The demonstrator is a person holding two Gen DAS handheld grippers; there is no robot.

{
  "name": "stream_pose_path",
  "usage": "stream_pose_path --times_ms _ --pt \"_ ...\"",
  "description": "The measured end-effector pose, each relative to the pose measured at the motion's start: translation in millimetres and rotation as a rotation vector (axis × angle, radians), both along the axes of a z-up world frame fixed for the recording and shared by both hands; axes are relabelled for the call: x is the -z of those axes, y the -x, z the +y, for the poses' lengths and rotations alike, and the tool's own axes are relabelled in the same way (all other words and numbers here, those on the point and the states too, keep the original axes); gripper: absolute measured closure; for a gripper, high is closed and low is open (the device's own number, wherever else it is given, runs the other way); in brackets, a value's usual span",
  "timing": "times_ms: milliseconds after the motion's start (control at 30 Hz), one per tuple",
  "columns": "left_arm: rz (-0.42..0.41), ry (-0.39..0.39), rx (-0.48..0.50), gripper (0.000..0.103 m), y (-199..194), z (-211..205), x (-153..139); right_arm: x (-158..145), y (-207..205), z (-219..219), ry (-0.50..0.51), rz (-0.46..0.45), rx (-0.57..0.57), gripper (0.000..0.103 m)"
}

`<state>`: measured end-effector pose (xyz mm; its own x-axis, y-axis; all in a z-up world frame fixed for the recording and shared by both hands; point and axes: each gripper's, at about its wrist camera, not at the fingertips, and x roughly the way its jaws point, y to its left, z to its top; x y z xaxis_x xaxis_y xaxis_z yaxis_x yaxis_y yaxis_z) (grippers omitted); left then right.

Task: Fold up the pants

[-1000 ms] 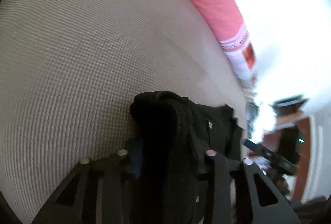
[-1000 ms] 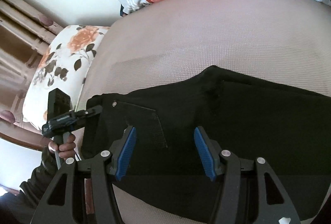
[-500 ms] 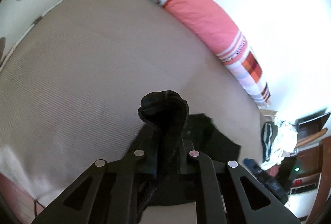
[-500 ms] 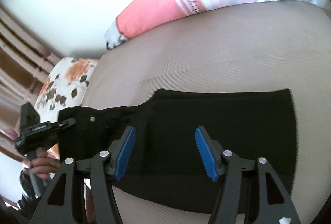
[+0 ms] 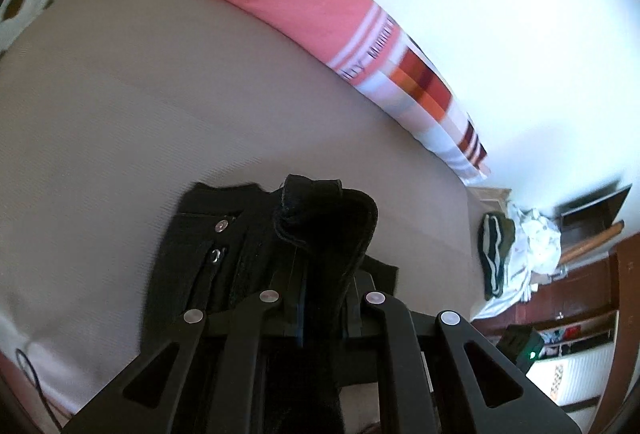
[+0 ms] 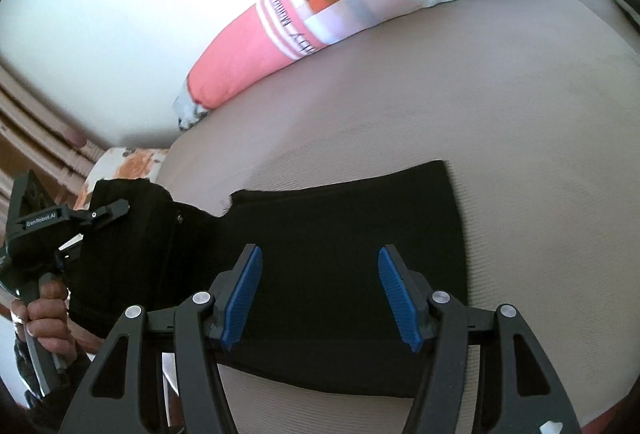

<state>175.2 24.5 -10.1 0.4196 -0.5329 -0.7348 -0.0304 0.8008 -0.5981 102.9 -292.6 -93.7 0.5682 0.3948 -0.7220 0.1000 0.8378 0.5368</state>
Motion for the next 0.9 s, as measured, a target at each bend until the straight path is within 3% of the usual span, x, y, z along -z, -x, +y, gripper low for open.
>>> stream_pose_path --times_ms 133,267,367,533,767,900 --pt "0.005 -0.005 0.065 0.091 -3.2 -47.1 16.6 6.8 12.8 -20.7 -0.012 0.002 0.040 0.044" --pt "-0.017 -0.059 0.097 0.091 -7.1 -80.3 40.9 15.9 18.3 -33.9 0.008 0.034 0.076 0.044" --pt "0.006 -0.055 0.102 0.091 -9.7 -91.6 63.7 22.9 19.0 -38.4 0.006 0.056 0.089 0.044" --pt "-0.013 -0.117 0.134 0.090 -6.1 -108.7 82.1 30.7 17.6 -39.1 0.000 0.061 0.076 0.044" --pt "-0.038 -0.127 0.168 0.079 -5.3 -120.1 88.9 36.4 19.5 -36.4 -0.011 0.070 0.068 0.044" --pt "-0.077 -0.112 0.217 0.061 0.6 -127.0 84.4 36.8 20.5 -36.0 -0.009 0.070 0.070 0.044"
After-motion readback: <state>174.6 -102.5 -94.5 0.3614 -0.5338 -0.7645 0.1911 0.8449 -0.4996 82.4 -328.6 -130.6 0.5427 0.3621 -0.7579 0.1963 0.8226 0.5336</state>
